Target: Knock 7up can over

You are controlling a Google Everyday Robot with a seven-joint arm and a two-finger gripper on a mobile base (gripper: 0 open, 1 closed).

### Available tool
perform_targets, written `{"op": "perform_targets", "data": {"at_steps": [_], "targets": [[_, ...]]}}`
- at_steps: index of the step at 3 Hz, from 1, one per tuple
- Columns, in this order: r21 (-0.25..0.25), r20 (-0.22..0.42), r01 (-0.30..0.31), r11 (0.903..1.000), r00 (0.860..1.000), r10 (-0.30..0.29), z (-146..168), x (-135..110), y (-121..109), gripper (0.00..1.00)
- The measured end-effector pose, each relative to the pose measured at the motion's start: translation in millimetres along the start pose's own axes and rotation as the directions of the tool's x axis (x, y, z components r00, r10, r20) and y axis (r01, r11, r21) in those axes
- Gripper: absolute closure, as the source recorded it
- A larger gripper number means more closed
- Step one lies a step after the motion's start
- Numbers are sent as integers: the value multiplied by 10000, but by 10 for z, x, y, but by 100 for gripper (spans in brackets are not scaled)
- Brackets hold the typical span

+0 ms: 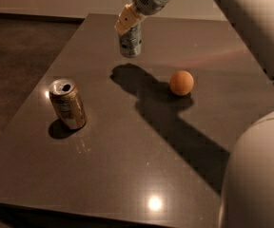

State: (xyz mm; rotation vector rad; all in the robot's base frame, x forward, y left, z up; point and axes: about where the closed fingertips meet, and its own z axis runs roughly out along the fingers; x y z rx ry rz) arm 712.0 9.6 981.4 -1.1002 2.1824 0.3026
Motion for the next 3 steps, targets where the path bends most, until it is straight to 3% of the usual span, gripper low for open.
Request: {"op": "perform_targets", "data": {"at_steps": [1,2,3], "targets": [[-506,-965,955,9941,9903,-1001,-271,173,265,100],[-1132,-2052,1570,9811,9625,-1777,-402,436,486,100],[-1778,-2969,2009,9633,9224,-2472,-376,659,642,82]]}}
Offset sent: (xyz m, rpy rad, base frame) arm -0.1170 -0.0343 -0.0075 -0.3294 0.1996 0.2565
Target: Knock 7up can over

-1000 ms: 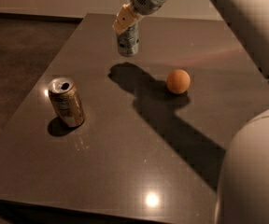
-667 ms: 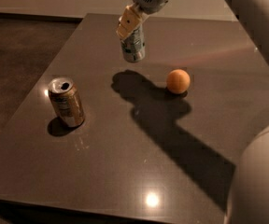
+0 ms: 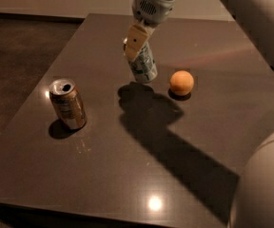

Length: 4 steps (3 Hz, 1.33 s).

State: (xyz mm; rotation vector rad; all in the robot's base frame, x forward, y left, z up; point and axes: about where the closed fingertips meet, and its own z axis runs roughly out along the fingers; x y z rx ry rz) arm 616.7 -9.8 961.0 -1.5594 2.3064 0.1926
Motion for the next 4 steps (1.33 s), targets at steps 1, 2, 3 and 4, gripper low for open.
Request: {"op": "perform_targets", "data": {"at_steps": [1,2,3,4], "targets": [[-340,-963,471,9983,9941,-502,154,120,114,58],[-559,-1850,939,9940,9774,-1027,357,233,167,27],[-611,-2243,1186,9911,9659,-1294,451,277,193,4],[-501,-2137,1231,9911,9681,-1310,486,241,167,0]]}}
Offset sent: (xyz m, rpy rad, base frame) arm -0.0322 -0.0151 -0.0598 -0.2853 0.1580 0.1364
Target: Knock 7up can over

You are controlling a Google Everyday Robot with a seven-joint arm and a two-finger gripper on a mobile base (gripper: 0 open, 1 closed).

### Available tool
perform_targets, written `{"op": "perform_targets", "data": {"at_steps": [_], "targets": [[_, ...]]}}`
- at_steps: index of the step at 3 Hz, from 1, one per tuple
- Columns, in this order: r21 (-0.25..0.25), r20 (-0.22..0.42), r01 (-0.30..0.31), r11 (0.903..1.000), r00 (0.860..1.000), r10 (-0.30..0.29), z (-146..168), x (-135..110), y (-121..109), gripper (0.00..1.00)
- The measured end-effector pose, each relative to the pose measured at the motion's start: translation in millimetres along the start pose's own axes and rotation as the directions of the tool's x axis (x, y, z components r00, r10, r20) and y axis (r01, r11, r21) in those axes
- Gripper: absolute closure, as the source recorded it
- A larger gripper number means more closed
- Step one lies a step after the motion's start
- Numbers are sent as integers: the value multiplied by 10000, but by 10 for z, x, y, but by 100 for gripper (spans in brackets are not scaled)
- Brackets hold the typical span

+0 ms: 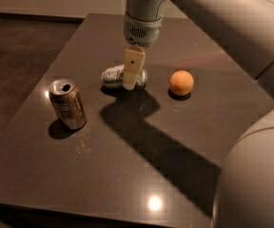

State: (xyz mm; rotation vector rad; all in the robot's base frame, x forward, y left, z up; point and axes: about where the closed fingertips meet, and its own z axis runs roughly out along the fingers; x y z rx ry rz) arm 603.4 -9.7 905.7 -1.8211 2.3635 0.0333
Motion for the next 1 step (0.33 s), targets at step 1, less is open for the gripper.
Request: {"op": "perform_targets", "data": {"at_steps": [1], "targets": [[109,143,7,9999,9999,-8,15,-43,-32,0]]}}
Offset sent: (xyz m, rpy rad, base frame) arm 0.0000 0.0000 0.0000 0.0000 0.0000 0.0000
